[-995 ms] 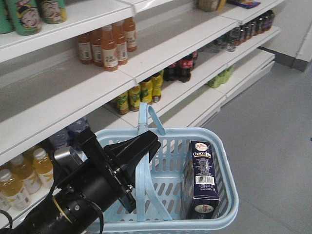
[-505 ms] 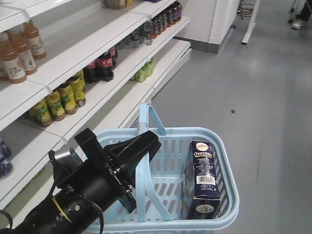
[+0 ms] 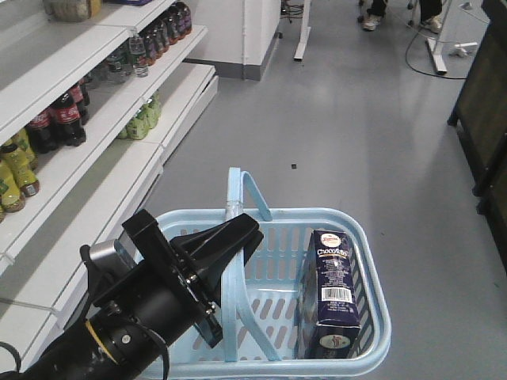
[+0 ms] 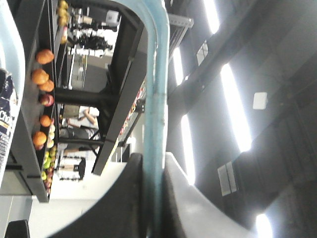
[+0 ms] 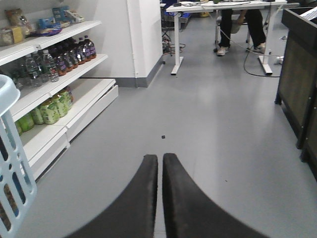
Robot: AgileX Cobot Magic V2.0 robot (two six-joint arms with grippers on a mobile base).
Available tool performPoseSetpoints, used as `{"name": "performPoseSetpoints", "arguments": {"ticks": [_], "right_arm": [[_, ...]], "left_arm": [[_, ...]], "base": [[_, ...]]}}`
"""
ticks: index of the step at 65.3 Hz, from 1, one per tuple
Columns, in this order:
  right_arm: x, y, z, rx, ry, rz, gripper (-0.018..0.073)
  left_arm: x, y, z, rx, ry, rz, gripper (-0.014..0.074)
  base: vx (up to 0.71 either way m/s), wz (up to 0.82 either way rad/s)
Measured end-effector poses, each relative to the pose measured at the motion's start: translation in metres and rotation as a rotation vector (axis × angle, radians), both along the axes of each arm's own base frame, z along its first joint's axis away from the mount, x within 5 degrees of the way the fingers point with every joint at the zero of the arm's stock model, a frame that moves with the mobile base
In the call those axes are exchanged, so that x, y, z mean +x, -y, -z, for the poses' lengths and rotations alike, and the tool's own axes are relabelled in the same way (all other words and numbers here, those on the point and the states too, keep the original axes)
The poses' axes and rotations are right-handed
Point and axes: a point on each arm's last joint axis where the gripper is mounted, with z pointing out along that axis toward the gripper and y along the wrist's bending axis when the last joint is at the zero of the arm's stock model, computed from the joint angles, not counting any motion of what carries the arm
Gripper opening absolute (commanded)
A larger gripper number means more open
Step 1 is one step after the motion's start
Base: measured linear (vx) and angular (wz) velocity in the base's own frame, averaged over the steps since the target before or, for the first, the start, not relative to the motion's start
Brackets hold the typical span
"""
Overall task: Left arm holds basket, right arm returns cookies
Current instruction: 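Turn the base along the shelves toward the aisle end, basket held, then drive the base down the open floor holding the basket in the left gripper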
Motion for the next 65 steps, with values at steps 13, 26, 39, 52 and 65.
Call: {"name": "performPoseSetpoints", "arguments": {"ticks": [13,26,39,52,65], "right_arm": [[0.0000,0.0000,0.0000,0.000,0.000,0.000,-0.0006],[0.0000,0.0000,0.0000,0.000,0.000,0.000,-0.0006],[0.0000,0.0000,0.0000,0.000,0.000,0.000,-0.0006],[0.0000,0.0000,0.0000,0.000,0.000,0.000,-0.0006],[0.0000,0.0000,0.0000,0.000,0.000,0.000,-0.0006]], "left_arm": [[0.0000,0.0000,0.0000,0.000,0.000,0.000,-0.0003],[0.0000,0.0000,0.0000,0.000,0.000,0.001,-0.0003],[0.0000,0.0000,0.0000,0.000,0.000,0.001,-0.0003],[0.0000,0.0000,0.0000,0.000,0.000,0.001,-0.0003],[0.0000,0.0000,0.0000,0.000,0.000,0.001,-0.0003]], "base": [[-0.01,-0.30],[0.00,-0.19],[0.01,-0.10],[0.03,-0.06],[0.05,-0.09]]}}
